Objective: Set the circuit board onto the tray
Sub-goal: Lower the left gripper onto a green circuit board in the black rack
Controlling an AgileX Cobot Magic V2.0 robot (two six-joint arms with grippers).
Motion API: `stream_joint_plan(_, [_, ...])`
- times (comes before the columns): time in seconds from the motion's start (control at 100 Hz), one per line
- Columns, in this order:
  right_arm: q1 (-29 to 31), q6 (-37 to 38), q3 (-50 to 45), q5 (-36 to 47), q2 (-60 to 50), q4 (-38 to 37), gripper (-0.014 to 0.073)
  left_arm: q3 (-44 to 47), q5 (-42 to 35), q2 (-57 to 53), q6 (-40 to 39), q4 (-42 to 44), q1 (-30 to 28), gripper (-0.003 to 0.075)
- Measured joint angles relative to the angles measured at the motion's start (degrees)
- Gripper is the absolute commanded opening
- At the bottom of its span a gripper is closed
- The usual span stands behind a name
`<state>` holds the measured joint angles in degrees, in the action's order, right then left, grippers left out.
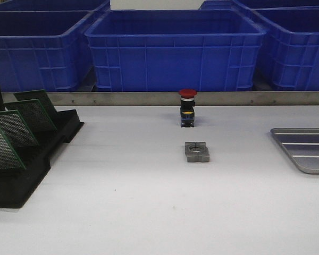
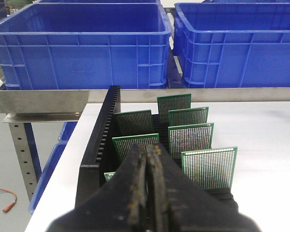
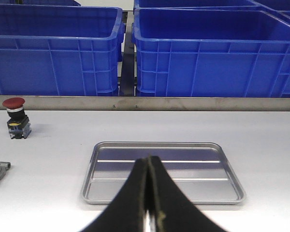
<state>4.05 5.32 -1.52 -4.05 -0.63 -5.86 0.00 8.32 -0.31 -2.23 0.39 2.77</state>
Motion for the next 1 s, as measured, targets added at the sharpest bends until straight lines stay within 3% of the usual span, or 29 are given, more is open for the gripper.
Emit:
stream_joint_plan(0.3, [0.00, 0.00, 0.00, 0.00, 0.00, 0.00, -0.0061, 0.00, -0.53, 0.00, 0.00, 0.00, 0.00, -0.0020])
stream_joint_plan(0.69, [0.00, 0.00, 0.00, 0.00, 0.00, 0.00, -0.0061, 0.00, -8.32, 0.00, 0.00, 0.00, 0.00, -0.0020])
stream_joint_plan(0.79, [0.00, 0.00, 0.00, 0.00, 0.00, 0.00, -0.0061, -1.64, -6.09, 0.00, 0.00, 0.00, 0.00, -0.0020])
stream_joint_plan(1.0, [0.00, 0.00, 0.00, 0.00, 0.00, 0.00, -0.0061, -14.76, 11.00, 1.33, 0.00, 0.00, 0.00, -0.0020])
